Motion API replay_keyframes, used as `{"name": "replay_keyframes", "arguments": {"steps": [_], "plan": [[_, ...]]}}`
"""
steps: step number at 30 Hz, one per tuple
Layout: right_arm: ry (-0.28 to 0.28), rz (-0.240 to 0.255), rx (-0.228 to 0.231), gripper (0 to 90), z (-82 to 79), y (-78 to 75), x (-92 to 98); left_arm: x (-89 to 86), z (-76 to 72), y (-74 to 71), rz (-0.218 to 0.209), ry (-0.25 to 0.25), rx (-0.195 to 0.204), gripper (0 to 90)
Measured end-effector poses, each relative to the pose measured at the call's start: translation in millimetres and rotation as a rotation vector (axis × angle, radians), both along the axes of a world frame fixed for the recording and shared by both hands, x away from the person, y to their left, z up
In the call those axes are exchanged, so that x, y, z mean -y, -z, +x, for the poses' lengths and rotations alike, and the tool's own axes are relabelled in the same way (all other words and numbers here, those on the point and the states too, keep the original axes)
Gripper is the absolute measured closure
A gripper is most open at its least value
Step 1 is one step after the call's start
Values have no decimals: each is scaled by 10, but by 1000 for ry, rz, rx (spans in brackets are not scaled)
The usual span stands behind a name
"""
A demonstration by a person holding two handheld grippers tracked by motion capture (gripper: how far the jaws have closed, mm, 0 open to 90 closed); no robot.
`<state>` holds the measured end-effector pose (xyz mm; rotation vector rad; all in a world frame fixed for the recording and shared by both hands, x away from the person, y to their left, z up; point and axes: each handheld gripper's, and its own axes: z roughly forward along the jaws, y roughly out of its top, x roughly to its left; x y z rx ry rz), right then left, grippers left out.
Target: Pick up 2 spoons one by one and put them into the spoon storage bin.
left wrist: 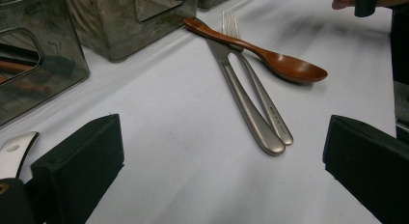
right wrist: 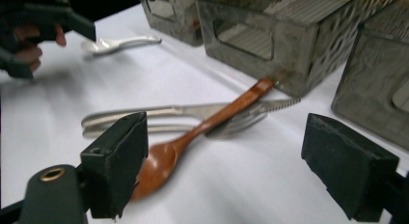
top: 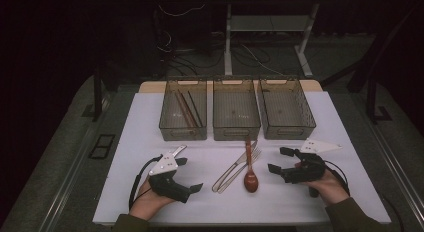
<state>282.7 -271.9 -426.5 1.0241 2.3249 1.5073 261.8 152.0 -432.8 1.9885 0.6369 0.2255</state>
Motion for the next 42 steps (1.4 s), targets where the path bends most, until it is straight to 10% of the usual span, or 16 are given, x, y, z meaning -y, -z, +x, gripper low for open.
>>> {"name": "replay_keyframes", "arguments": {"steps": [22, 42], "plan": [[55, -7, -34, 162, -309, 171, 379, -25, 77, -122, 8, -34, 22, 52], [51, -36, -36, 162, -311, 185, 348, -311, 628, -273, 79, -187, 3, 566]]}}
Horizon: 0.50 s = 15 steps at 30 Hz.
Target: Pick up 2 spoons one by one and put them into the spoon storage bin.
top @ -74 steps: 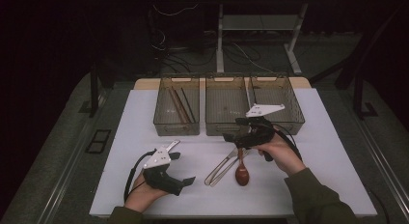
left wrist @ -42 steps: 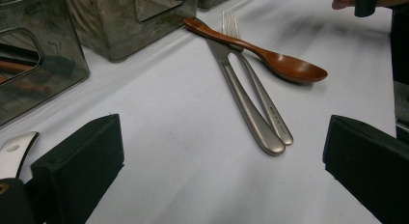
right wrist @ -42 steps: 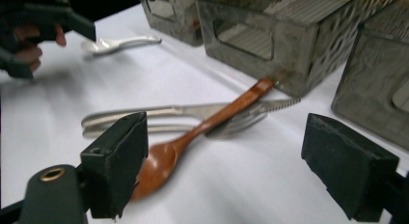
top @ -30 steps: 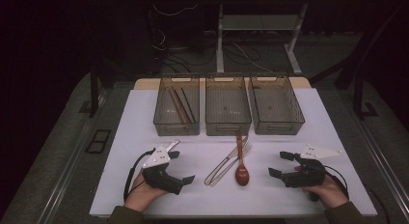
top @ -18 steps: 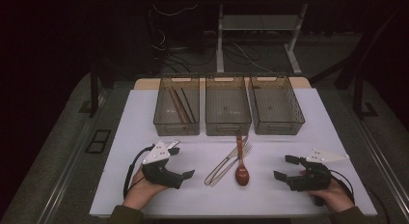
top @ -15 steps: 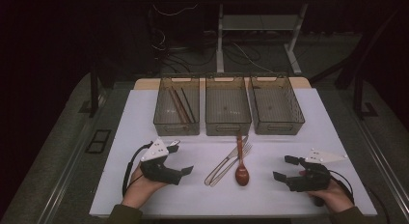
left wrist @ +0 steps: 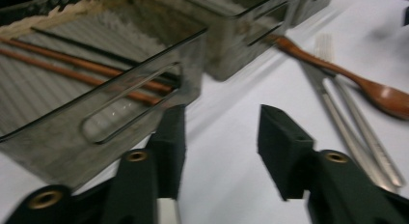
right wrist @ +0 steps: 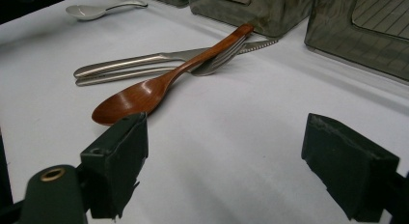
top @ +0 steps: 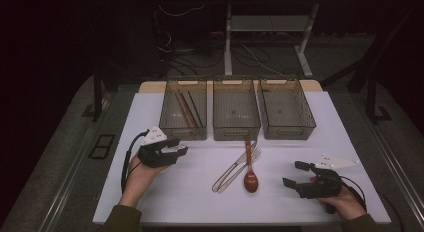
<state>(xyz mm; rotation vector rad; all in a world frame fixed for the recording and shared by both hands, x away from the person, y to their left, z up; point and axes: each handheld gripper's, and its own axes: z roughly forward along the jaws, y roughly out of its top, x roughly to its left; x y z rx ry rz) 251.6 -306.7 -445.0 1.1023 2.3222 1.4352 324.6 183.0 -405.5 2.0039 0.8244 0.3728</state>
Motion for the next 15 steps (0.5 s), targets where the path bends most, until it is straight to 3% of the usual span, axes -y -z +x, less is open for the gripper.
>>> {"name": "replay_keyframes", "arguments": {"steps": [9, 15], "plan": [[2, -4, 2, 162, 1, 0, 3, -66, 255, 81, 16, -15, -65, 719], [0, -8, 5, 162, 0, 1, -1, -85, 336, 156, 32, -43, -96, 816]]}}
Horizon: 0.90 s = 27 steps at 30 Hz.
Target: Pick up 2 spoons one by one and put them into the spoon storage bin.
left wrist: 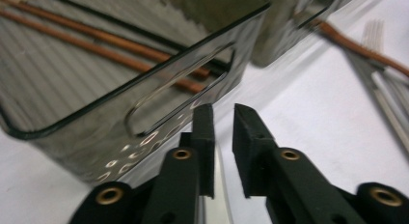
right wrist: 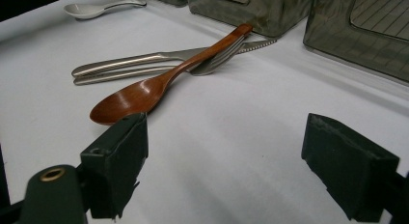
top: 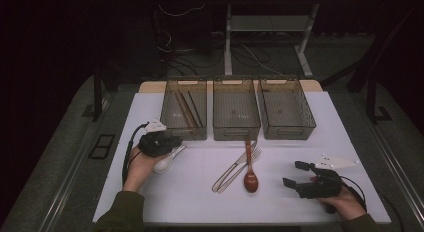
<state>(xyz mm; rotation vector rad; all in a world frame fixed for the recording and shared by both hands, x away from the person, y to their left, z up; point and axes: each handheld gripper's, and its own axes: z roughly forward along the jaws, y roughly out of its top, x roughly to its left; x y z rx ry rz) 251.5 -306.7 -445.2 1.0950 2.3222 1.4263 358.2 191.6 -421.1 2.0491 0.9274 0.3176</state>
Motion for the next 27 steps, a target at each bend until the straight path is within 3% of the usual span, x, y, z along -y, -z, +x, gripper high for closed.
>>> {"name": "replay_keyframes", "arguments": {"steps": [4, 9, 11, 18, 27], "plan": [[-3, -1, -1, 162, -1, 2, -6, -36, 38, 38, 25, -15, -19, 882], [-2, -1, 1, 162, 3, 0, -5, -44, 94, 111, 87, -52, -41, 889], [-4, -2, 0, 162, 1, 1, -8, -51, 116, 144, 90, -67, -56, 889], [-3, -6, 1, 162, -1, 8, -2, -16, 159, 214, 139, -56, -82, 890], [-3, -8, 3, 162, -11, 6, 7, 2, 174, 230, 139, -42, -93, 890]]}}
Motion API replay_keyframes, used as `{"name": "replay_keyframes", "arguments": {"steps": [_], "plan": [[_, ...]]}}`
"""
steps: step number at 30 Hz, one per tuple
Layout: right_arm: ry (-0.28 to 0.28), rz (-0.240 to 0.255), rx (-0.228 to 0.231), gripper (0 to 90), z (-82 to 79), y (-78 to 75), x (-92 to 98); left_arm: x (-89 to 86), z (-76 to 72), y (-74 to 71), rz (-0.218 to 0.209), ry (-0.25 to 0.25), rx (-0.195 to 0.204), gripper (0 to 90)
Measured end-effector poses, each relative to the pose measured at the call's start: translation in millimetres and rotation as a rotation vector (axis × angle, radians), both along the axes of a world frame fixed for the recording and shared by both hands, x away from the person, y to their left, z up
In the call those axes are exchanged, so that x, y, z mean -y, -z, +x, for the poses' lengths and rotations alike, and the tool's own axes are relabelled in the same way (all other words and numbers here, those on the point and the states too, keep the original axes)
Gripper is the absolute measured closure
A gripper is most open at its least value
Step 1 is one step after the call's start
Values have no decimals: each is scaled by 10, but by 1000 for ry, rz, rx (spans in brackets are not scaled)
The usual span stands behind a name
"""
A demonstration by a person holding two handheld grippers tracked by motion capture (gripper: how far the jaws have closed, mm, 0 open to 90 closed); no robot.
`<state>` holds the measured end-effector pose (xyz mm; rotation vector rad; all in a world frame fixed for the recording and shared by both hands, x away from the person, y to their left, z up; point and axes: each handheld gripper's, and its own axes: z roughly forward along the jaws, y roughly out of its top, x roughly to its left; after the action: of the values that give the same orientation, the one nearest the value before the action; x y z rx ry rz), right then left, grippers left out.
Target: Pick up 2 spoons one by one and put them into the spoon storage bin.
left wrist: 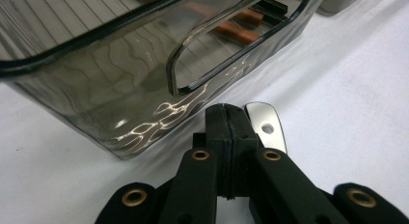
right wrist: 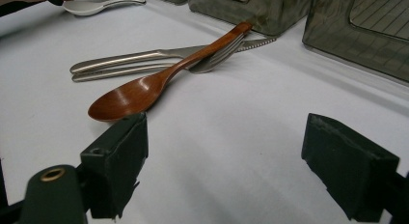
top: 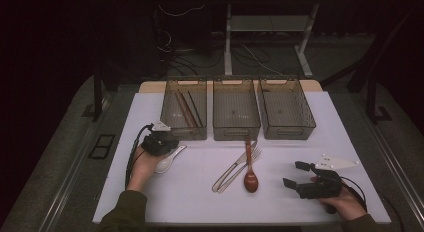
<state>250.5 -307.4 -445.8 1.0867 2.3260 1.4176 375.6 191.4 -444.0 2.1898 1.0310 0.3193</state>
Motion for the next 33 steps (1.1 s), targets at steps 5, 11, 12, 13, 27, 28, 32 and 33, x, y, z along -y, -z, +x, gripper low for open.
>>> {"name": "replay_keyframes", "arguments": {"steps": [5, 11, 12, 13, 27, 28, 32, 33], "plan": [[0, -1, 0, 162, -1, 1, -3, 50, -14, -1, -6, 25, -6, 890], [-3, -1, 2, 162, -4, -3, -2, 118, -30, -18, 3, 57, -23, 890], [-3, -1, 1, 162, -4, -3, -1, 128, -32, -27, 11, 63, -27, 890], [-3, -1, 1, 162, -4, -2, -1, 138, -33, -32, 15, 70, -29, 891], [-7, -8, 5, 162, -5, 3, -2, 296, -79, -90, 73, 135, -50, 891], [-6, -8, 3, 162, -5, 3, -2, 307, -80, -89, 74, 142, -52, 891], [-7, -10, 5, 162, -7, 2, -1, 364, -116, -94, 57, 179, -78, 890], [-7, -11, 5, 162, -8, 2, 0, 382, -134, -93, 53, 186, -85, 890]]}}
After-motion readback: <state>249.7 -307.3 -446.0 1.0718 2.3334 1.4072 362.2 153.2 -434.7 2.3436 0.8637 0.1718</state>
